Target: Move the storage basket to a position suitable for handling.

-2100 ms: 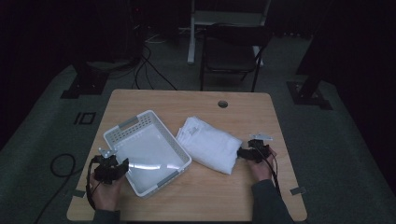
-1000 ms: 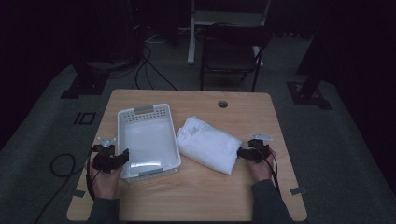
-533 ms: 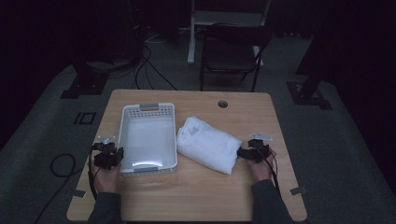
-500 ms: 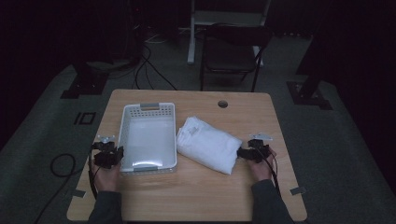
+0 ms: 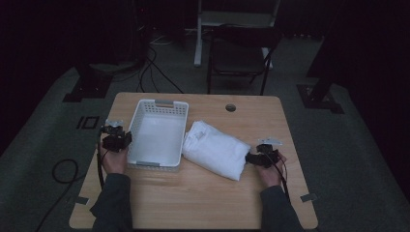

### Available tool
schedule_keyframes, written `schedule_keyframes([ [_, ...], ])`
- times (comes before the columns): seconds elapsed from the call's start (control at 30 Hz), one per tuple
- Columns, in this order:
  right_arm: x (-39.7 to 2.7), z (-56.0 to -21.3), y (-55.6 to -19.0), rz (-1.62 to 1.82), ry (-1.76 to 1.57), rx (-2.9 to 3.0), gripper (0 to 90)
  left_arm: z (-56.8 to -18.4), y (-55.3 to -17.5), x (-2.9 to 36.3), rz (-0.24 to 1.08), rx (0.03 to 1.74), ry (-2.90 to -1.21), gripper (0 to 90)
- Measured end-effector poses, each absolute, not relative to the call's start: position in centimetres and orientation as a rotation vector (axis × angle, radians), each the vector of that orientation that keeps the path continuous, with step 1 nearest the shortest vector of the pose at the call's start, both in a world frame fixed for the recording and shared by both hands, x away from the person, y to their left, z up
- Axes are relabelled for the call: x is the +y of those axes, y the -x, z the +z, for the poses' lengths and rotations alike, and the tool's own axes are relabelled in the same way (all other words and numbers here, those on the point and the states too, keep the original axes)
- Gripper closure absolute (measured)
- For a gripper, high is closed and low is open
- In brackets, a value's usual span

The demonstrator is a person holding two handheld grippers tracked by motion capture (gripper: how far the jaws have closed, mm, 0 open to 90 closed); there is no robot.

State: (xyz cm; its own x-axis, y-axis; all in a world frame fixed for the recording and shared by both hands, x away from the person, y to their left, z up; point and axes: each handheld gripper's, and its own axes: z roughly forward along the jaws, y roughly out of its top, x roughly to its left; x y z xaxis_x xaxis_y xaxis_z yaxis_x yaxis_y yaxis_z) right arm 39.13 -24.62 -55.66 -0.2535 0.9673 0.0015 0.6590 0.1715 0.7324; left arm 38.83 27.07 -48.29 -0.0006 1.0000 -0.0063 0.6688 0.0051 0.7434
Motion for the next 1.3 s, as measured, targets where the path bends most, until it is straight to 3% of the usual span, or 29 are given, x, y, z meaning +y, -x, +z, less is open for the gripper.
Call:
schedule_keyframes([
  [0.07, -24.8, -55.3, -39.0, 0.851, -1.559, 1.966, 40.9, -47.6, -37.8, 26.6, 0.779, 1.697, -1.716, 63.4],
  [0.17, -25.1, -54.8, -38.8, 0.884, -1.578, 1.941, 44.1, -46.5, -35.5, 25.3, 0.783, 1.639, -1.721, 59.3],
  [0.47, -24.5, -52.5, -38.1, 0.916, -1.511, 1.903, 39.6, -47.4, -29.1, 20.7, 0.721, 1.592, -1.777, 46.5],
  [0.7, -24.3, -52.1, -37.9, 0.908, -1.503, 1.877, 35.8, -48.0, -26.2, 19.5, 0.717, 1.608, -1.768, 38.4],
  [0.97, -23.9, -52.1, -37.8, 0.899, -1.505, 1.874, 35.3, -49.1, -27.3, 20.1, 0.686, 1.654, -1.719, 35.8],
  [1.3, -24.0, -52.2, -37.8, 0.895, -1.508, 1.871, 34.9, -49.6, -31.9, 22.0, 0.596, 1.699, -1.668, 36.7],
])
